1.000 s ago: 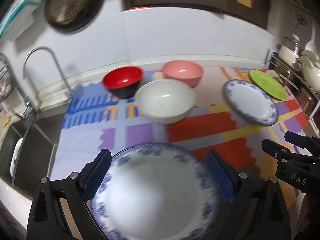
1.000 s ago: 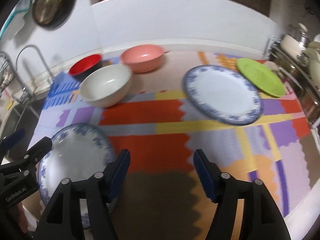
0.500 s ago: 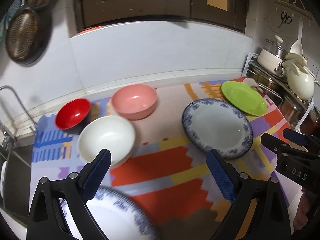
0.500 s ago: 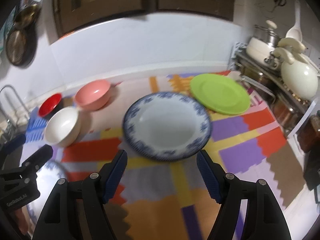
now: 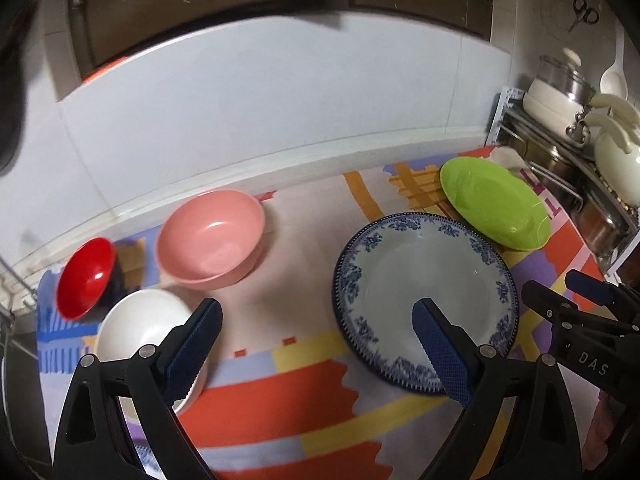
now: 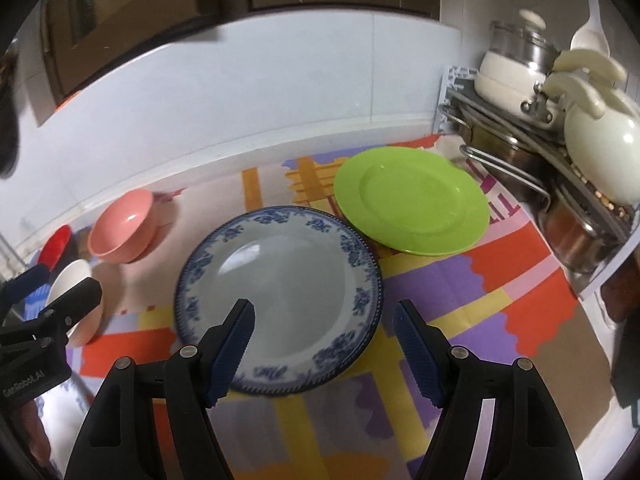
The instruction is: Organize plates and bowls
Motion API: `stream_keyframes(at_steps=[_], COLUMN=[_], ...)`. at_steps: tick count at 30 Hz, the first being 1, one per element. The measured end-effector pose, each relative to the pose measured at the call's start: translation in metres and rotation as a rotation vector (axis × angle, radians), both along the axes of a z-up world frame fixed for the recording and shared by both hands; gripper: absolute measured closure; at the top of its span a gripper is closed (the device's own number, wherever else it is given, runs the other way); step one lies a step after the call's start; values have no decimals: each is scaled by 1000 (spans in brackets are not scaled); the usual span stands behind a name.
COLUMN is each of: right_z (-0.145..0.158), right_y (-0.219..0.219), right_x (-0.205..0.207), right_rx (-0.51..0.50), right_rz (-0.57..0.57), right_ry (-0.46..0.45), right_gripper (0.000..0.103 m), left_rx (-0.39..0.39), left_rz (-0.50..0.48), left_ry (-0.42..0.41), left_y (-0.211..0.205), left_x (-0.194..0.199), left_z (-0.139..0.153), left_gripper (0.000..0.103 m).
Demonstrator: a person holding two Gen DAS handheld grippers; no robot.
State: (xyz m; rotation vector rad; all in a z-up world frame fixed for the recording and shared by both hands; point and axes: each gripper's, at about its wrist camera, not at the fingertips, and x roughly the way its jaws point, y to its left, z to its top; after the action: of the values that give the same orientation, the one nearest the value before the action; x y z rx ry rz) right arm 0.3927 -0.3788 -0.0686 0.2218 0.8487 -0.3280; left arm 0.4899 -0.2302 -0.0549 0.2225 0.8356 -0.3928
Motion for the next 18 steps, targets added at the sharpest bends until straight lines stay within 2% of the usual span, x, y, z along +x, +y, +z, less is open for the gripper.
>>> stream_keyframes(at_steps=[7,14,18], right_z=[-29,-60,-70], right_y=[-32,-54,-59], right_x=[27,50,58], right_rx=[51,87,86], right_rz=[-32,-49,-57], right_ry=[53,123,143], right_gripper=[31,31,36], left_rx=[51,66,81], left_rz=[-15,-30,-30], left_ry=[63,185,212], left_y=[-30,-45,-50], left_x=[33,57,64], left_z=[-32,-64,-77], left_gripper=[8,15,20])
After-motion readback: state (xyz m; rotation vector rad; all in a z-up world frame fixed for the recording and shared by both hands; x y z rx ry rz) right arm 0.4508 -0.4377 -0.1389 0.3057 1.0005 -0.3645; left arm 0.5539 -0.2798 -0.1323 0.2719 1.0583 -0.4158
